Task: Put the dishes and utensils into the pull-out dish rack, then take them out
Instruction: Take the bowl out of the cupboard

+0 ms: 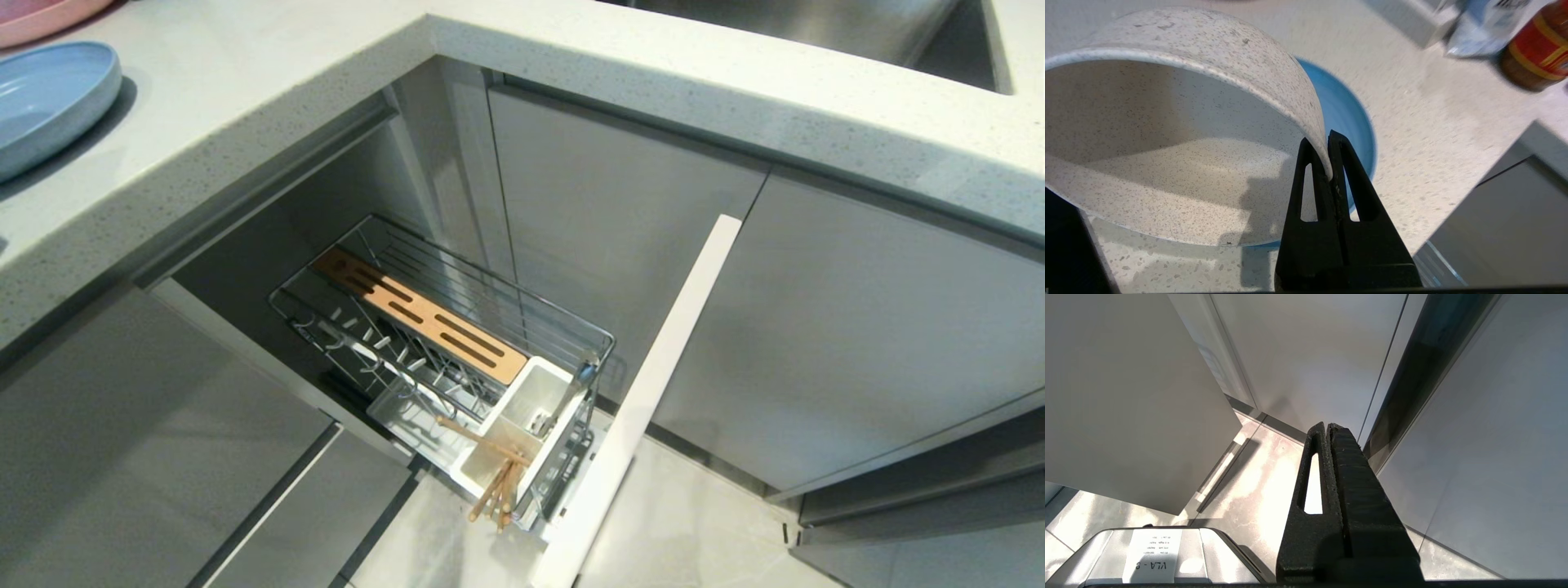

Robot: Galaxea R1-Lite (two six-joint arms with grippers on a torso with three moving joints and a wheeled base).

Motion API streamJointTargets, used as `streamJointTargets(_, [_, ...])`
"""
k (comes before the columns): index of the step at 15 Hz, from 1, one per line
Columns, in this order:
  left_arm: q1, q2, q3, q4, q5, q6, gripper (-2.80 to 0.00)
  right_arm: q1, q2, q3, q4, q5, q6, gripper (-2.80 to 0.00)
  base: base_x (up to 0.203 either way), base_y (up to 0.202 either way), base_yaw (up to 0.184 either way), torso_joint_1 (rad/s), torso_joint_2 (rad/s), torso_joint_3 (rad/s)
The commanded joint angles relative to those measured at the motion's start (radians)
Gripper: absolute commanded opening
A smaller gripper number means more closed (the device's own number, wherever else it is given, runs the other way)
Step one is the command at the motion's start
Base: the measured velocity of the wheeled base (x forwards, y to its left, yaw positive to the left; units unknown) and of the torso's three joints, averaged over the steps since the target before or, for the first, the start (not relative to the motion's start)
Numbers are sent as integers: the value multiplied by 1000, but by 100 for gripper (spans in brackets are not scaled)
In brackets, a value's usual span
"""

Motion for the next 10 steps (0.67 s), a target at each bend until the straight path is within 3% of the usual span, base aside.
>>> streamJointTargets(1, [0,75,-32,38,4,-1,-280,0,-4,2,0,0,0,-280,0,0,0,0,0,0])
streamJointTargets(10, [-20,143,-47,46,-4,-1,-280,0,-4,2,0,0,0,-280,0,0,0,0,0,0])
